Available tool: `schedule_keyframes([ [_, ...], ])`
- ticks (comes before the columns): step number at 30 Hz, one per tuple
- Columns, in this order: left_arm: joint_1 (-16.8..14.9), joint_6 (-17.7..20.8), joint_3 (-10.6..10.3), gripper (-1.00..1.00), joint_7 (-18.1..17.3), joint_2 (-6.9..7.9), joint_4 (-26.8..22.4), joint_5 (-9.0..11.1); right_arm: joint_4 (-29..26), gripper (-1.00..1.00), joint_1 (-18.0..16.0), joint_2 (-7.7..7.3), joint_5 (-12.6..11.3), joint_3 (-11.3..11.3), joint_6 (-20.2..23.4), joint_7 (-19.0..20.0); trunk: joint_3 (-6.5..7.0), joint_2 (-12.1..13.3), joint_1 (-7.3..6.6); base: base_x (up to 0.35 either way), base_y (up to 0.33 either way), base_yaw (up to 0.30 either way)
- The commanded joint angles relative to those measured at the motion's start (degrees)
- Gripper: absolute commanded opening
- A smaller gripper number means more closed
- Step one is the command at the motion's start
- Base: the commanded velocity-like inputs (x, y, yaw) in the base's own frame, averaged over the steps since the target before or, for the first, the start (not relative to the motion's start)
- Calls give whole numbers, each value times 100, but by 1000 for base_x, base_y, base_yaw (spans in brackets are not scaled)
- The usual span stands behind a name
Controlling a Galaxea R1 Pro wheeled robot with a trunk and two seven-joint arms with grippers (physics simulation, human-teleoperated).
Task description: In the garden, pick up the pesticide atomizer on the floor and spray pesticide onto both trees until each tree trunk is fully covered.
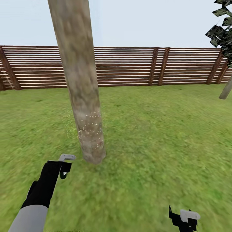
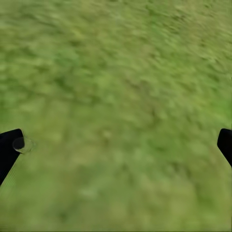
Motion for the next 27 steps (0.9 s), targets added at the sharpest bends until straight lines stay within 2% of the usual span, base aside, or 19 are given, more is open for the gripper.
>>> schedule_keyframes([
  [1,0,-1,-4,-100,-4,-3,0,-5,0,100,0,0,0,0,-1,0,0,0,0,1,-1,118],
  [7,0,-1,-4,-100,-6,-6,0,-13,0,100,0,0,0,0,-1,-3,0,0,0,75,-162,38],
  [18,0,-10,6,-100,-13,8,8,4,0,100,0,-9,0,-5,-7,-3,0,0,0,250,-169,0],
  [22,0,-97,18,-100,-96,68,57,99,0,100,0,-9,0,-8,-6,-3,3,0,0,89,-12,-186],
  [23,0,-123,18,-100,-112,118,62,115,0,100,1,-9,0,-8,-6,-3,3,0,0,8,-1,-80],
  [24,-5,-133,8,-100,-193,335,67,131,0,100,1,-9,0,-8,-7,-3,4,0,0,3,0,-33],
  [25,-8,-133,2,-100,-449,574,68,142,0,100,0,-9,0,-8,-7,-3,4,0,0,1,0,-13],
  [26,-14,-150,7,-100,-1089,877,70,132,0,100,0,-9,0,-8,-7,-3,4,0,0,0,0,-4],
  [27,-16,-154,12,-100,-1406,1040,67,126,0,100,0,-9,0,-8,-7,-3,4,0,0,0,0,-2],
])
